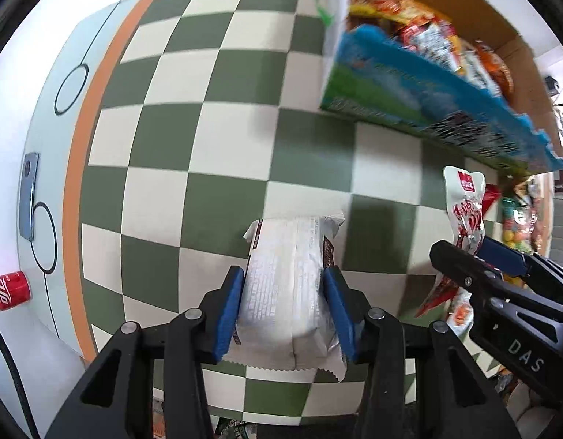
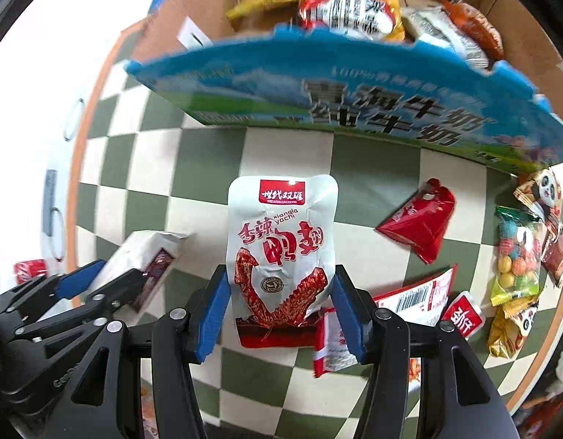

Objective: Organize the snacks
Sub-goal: 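Carry both held packs over the cardboard box and open both grippers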

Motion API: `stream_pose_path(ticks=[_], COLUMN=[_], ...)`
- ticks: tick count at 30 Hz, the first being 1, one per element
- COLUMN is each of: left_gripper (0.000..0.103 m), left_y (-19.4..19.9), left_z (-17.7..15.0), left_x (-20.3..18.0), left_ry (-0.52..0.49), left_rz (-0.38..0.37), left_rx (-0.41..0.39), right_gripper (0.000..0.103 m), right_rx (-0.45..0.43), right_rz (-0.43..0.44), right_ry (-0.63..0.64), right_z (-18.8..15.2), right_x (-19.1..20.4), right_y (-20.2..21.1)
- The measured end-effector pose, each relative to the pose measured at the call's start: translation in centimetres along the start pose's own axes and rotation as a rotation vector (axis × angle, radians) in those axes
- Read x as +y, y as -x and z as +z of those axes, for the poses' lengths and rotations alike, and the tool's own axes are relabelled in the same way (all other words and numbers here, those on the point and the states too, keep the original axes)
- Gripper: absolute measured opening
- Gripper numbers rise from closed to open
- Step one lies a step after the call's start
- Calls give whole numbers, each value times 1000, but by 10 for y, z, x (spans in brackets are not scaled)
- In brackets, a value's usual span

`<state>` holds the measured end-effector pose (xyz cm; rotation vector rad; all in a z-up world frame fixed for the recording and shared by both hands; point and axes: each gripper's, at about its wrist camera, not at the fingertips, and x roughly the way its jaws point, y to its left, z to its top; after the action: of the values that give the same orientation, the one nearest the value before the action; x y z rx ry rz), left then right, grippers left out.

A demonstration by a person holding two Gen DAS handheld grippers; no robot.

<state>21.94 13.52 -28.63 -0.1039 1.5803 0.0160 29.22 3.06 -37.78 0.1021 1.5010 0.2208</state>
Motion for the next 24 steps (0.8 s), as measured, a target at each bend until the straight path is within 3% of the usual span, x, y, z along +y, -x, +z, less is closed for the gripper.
stream_pose_path(ticks=[5, 14, 20, 24], left_gripper=[43, 43, 43, 43], left_y=[27, 91, 134, 133], left_z=[-2, 32, 76, 123], left_x=[-8, -36, -68, -91], left_ry=[-14, -53, -124, -157], left_rz=[-34, -127, -144, -149], left_rx=[-39, -158, -243, -238], right_gripper=[58, 58, 58, 58], right_rx=[-39, -124, -204, -242], right_rz=[40, 130, 192, 186], right_ry=[-4, -57, -109, -140], right_z=[-9, -21, -2, 30], right_x=[-19, -36, -57, -71], right_y=[41, 112, 166, 181])
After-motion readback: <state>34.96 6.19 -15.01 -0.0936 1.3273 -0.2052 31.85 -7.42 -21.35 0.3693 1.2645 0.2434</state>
